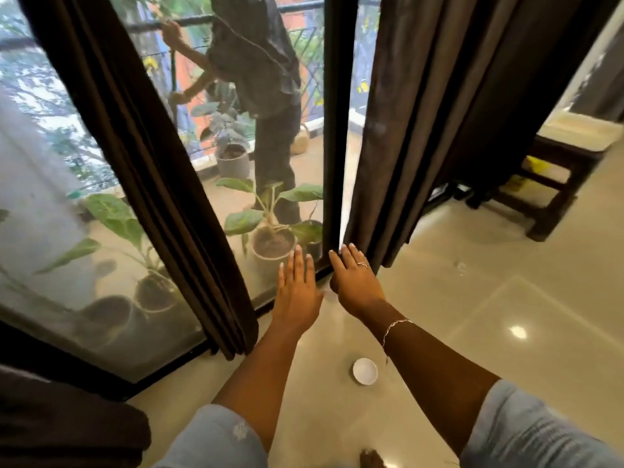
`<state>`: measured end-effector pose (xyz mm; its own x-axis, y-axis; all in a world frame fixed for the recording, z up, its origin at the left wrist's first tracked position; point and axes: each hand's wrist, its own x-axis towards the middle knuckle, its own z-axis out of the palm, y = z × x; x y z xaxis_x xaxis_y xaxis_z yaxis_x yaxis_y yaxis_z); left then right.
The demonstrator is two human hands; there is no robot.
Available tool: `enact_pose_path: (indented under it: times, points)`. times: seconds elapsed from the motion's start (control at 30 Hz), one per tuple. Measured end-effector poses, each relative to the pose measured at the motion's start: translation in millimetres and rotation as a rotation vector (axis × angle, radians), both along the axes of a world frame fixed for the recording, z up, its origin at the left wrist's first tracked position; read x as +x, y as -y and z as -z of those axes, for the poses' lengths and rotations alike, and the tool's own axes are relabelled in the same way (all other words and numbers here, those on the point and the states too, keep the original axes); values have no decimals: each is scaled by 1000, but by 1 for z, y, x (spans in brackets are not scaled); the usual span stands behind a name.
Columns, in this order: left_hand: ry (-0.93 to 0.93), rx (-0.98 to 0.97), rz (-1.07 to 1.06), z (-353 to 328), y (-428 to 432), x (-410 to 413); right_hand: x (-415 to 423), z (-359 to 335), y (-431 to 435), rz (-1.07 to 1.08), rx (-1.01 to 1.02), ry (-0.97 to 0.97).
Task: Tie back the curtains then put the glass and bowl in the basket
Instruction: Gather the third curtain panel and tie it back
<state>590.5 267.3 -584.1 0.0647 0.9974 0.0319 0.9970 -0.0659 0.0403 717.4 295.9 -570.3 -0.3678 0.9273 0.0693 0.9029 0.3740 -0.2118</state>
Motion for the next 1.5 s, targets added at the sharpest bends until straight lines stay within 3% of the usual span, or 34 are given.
enact_pose_path:
  times: [0.2,0.7,0.9,1.2,1.5]
  points:
    - [11,-3,91,-12,-28,58,65,0,-16,145,29,-46]
    - [43,68,100,-22,-129,269,281,-14,-115,113,104,2]
    - [27,72,105,-29,-159,319,335,-30,-147,155,171,-52]
    - [64,142,81,-39,-237,336,346,-37,-237,191,287,-60]
    - [-5,441,5,-85,-380,313,307,-94,-376,71,423,-98]
